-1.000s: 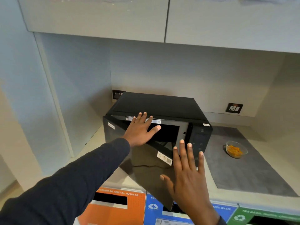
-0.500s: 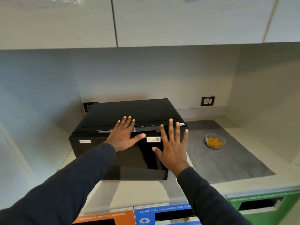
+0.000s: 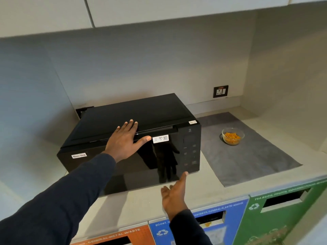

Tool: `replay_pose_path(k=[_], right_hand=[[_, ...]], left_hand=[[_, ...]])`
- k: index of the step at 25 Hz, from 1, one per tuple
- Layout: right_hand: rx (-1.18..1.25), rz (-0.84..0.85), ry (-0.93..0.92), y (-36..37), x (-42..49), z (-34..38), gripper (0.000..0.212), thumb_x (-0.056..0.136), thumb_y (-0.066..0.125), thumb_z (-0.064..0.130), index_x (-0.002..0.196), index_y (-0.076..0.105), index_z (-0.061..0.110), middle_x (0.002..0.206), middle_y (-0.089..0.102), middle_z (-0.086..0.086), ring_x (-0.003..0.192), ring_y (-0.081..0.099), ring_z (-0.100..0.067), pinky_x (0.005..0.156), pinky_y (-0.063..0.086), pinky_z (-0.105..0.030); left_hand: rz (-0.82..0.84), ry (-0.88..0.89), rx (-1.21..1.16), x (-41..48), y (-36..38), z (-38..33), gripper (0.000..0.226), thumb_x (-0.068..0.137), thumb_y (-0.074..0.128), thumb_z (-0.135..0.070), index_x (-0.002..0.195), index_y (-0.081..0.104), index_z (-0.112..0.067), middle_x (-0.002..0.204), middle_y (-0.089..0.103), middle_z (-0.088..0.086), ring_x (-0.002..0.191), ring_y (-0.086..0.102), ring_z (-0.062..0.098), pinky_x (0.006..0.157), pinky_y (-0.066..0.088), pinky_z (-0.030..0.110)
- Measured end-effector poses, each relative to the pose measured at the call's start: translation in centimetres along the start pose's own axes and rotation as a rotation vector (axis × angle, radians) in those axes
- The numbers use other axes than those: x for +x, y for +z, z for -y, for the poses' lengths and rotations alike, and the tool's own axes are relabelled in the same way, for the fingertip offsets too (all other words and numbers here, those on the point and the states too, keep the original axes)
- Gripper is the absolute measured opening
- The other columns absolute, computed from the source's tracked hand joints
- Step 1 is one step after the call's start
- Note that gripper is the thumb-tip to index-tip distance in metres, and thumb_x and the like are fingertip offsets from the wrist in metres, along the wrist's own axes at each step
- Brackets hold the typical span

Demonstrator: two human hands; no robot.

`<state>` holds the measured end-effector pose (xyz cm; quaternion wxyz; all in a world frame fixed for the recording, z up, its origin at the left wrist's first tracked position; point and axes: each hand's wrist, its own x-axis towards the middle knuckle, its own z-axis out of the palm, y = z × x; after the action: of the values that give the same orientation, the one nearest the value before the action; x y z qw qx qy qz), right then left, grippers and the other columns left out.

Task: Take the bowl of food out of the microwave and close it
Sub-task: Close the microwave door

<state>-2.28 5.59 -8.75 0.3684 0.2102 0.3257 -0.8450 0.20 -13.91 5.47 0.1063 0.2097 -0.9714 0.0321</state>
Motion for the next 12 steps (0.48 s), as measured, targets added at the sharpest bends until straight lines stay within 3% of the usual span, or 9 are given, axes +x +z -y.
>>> replay_pose_path(k=[5,12], right_hand=[[0.076,0.003,-0.049,2.8,2.3,0.4,0.089,0.090,0.041,0.078,0.157,0.032,0.020,0.157,0.042,-0.018,0.145,0.040,-0.040,0.122,0.031,-0.045],[0.080,0.023,-0.039,3.4,3.4,1.0,0.090,0.087,0.042,0.081,0.155,0.032,0.024,0.156,0.042,-0.019,0.145,0.041,-0.042,0.120,0.031,-0.047]], left_hand=[[-0.020,0.000,0.017,0.2,0.2,0.2,0.113,0.081,0.006,-0.092,0.164,0.018,-0.017,0.173,0.015,0.006,0.160,0.015,0.025,0.128,0.016,0.045],[-0.069,-0.003,0.060,0.2,0.5,0.1,0.104,0.087,0.007,-0.086,0.163,0.024,-0.016,0.171,0.025,0.007,0.158,0.024,0.026,0.126,0.020,0.043]])
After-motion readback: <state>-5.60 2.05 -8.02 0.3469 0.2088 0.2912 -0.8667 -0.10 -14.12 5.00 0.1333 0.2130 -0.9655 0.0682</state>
